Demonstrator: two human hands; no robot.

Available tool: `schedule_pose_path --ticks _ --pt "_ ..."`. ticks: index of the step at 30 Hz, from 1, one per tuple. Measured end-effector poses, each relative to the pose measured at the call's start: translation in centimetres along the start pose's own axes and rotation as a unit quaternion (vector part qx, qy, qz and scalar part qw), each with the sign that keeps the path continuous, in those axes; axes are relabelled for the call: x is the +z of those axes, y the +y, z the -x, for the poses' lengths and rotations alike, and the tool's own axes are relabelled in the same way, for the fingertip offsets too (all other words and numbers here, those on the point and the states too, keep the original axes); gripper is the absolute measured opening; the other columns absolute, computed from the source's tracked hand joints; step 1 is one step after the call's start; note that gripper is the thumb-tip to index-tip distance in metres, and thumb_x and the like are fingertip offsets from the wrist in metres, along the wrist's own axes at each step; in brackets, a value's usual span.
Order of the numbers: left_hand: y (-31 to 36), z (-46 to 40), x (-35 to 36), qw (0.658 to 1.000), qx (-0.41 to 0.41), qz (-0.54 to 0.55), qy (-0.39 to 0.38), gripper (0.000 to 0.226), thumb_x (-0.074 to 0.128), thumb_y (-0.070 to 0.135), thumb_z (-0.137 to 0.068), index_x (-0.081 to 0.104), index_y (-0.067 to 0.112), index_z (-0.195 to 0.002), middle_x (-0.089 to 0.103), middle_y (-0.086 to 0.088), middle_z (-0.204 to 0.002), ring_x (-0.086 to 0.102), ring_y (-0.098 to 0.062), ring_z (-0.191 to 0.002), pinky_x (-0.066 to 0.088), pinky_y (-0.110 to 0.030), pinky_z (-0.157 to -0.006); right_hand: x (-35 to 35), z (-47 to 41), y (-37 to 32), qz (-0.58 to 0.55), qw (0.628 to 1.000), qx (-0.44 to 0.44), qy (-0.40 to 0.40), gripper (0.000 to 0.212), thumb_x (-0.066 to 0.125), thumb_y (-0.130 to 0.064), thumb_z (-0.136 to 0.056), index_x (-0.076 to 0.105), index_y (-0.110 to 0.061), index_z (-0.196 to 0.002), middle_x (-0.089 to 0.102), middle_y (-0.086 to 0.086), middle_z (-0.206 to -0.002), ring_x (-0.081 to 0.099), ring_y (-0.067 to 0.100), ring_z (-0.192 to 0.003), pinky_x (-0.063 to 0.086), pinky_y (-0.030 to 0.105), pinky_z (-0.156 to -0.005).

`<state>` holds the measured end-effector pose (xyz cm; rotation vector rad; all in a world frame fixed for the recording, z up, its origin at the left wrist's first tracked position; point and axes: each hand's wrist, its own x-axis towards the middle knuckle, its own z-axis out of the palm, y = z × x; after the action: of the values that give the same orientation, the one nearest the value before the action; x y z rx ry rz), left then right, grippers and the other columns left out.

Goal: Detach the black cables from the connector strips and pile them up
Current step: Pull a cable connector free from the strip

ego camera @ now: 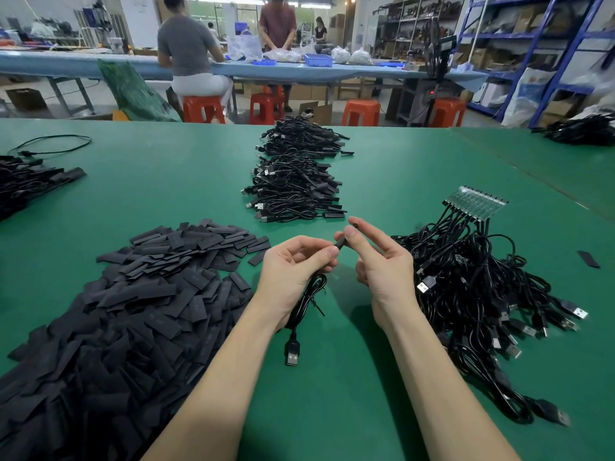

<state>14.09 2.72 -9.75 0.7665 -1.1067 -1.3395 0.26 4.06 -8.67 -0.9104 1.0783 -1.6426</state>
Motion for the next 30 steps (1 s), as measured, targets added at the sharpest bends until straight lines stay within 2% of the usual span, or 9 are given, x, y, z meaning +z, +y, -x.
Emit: schedule_pose_path --ticks 4,13,17,19,21,23,27,30 --pt "-0.2 -0.1 -0.1 1.0 -0.005 -0.014 0.004 0.009 0.077 0.0 -0.081 0.076 0.009 -0.083 0.075 -0.007 -0.075 0.07 -0.013 -0.067 0.056 -0.02 -0.067 -0.1 0.1 -0.1 0.0 1.0 0.002 0.007 0.016 0.079 -0.021 -0.087 0.079 -0.023 -0.103 0.079 0.006 -0.091 0.022 0.012 -0.046 0.026 0.017 -0.043" --pt "-0.1 0.1 -0.2 1.0 -0.013 -0.005 0.014 0.009 0.076 -0.001 -0.082 0.075 0.006 -0.087 0.074 -0.008 -0.075 0.069 -0.012 -0.069 0.055 -0.02 -0.069 0.1 0.3 0.0 -0.013 0.999 0.029 0.026 0.014 0.081 -0.021 -0.084 0.081 -0.024 -0.097 0.079 0.007 -0.094 0.023 0.011 -0.044 0.026 0.017 -0.042" --pt "0.0 -0.1 -0.5 1.0 -0.021 -0.011 -0.013 0.009 0.076 0.002 -0.084 0.074 0.01 -0.087 0.074 -0.005 -0.079 0.069 -0.015 -0.075 0.055 -0.022 -0.071 0.2 0.3 -0.1 -0.019 0.999 0.021 0.02 0.013 0.081 -0.021 -0.084 0.081 -0.025 -0.097 0.079 0.007 -0.095 0.024 0.01 -0.044 0.028 0.016 -0.043" --pt "0.1 -0.5 -0.5 0.997 -0.006 -0.073 -0.033 0.01 0.078 0.007 -0.084 0.074 0.014 -0.09 0.075 -0.002 -0.086 0.07 -0.014 -0.084 0.055 -0.021 -0.075 0.2 0.1 -0.3 -0.029 0.999 0.007 0.035 0.012 0.081 -0.02 -0.084 0.082 -0.027 -0.094 0.079 0.006 -0.093 0.024 0.01 -0.045 0.027 0.016 -0.043" --pt "0.1 -0.7 -0.7 0.981 0.002 -0.182 -0.059 0.018 0.084 0.017 -0.081 0.073 0.02 -0.096 0.077 0.002 -0.095 0.071 -0.011 -0.092 0.054 -0.017 -0.083 0.1 -0.3 -0.6 -0.055 0.996 -0.009 0.068 0.011 0.081 -0.02 -0.084 0.081 -0.027 -0.092 0.079 0.005 -0.091 0.024 0.009 -0.044 0.027 0.016 -0.042" --pt "0.0 -0.7 -1.0 0.964 -0.017 -0.254 -0.079 0.025 0.087 0.023 -0.078 0.072 0.027 -0.097 0.076 0.005 -0.098 0.071 -0.008 -0.093 0.053 -0.016 -0.085 -0.3 -0.6 -0.8 -0.082 0.991 -0.024 0.106 0.014 0.08 -0.019 -0.085 0.078 -0.023 -0.098 0.078 0.005 -0.092 0.026 0.009 -0.043 0.026 0.016 -0.043" --pt "0.1 -0.4 -1.3 0.962 -0.026 -0.265 -0.053 0.023 0.085 0.025 -0.08 0.07 0.034 -0.094 0.076 0.011 -0.086 0.069 -0.006 -0.076 0.054 -0.016 -0.073 -0.9 -0.8 -1.0 -0.089 0.987 -0.036 0.129 0.02 0.076 -0.02 -0.09 0.074 -0.021 -0.11 0.077 0.004 -0.09 0.029 0.009 -0.044 0.027 0.016 -0.043" --pt "0.5 -0.9 -1.3 0.957 0.012 -0.291 -0.017 0.02 0.084 0.027 -0.08 0.068 0.032 -0.091 0.076 0.012 -0.083 0.069 -0.005 -0.073 0.054 -0.017 -0.074 -0.7 -0.8 -1.1 -0.058 0.992 -0.02 0.112 0.029 0.076 -0.026 -0.09 0.067 -0.031 -0.118 0.075 -0.002 -0.087 0.041 0.009 -0.045 0.036 0.017 -0.043"
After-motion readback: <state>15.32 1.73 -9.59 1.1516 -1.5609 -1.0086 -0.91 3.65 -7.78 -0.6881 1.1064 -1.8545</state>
